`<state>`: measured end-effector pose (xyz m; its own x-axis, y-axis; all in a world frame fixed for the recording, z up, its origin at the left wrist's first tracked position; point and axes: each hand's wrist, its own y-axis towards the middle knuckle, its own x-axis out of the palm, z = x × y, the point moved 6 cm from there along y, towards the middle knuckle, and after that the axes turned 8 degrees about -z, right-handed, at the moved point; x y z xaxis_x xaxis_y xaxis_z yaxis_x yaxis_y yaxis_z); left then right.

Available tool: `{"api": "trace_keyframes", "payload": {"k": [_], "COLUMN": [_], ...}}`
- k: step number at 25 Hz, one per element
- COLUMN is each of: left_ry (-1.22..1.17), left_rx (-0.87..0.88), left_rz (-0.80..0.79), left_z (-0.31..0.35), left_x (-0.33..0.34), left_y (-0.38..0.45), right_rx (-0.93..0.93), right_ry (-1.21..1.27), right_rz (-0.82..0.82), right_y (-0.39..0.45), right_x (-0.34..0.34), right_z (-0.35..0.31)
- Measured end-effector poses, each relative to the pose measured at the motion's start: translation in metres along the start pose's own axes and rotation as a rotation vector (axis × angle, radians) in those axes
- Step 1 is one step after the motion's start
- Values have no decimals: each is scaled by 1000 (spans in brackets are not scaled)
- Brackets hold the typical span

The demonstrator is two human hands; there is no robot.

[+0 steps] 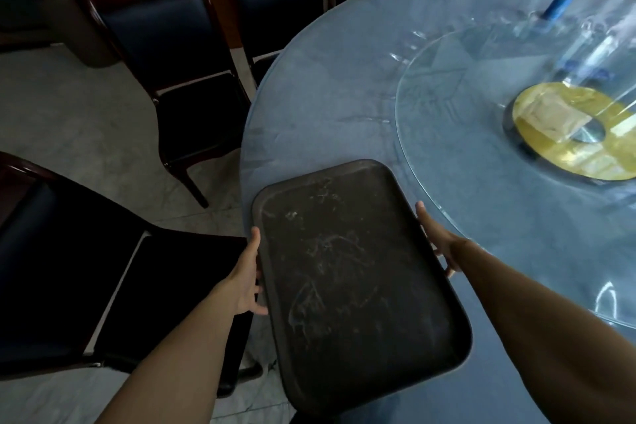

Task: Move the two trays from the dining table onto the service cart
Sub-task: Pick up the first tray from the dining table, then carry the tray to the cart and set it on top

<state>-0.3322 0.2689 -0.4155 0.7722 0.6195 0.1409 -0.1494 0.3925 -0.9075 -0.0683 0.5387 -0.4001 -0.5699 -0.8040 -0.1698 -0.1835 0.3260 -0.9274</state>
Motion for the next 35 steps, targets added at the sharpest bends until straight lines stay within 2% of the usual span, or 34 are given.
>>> {"api": "trace_keyframes", "payload": {"k": [5,10,20,28,35], "left_ry": [39,180,415,616,812], "left_rx": [32,84,243,339,390], "left_rz": [25,18,-64,-201,-352], "left_z": [20,62,149,155,106], "left_x": [-5,0,72,183,293], "left_y": [-7,-27,-74,-99,-144], "right_rx": [19,-29,-167,-245,-314], "right_ry": [108,245,473,675,853], "right_rz": [-39,-60,53,185,288], "right_y": [-11,-37,-117,-182,-251], "right_x": [-2,-9,-59,-109,-133], "right_z": [6,8,17,109,236]}}
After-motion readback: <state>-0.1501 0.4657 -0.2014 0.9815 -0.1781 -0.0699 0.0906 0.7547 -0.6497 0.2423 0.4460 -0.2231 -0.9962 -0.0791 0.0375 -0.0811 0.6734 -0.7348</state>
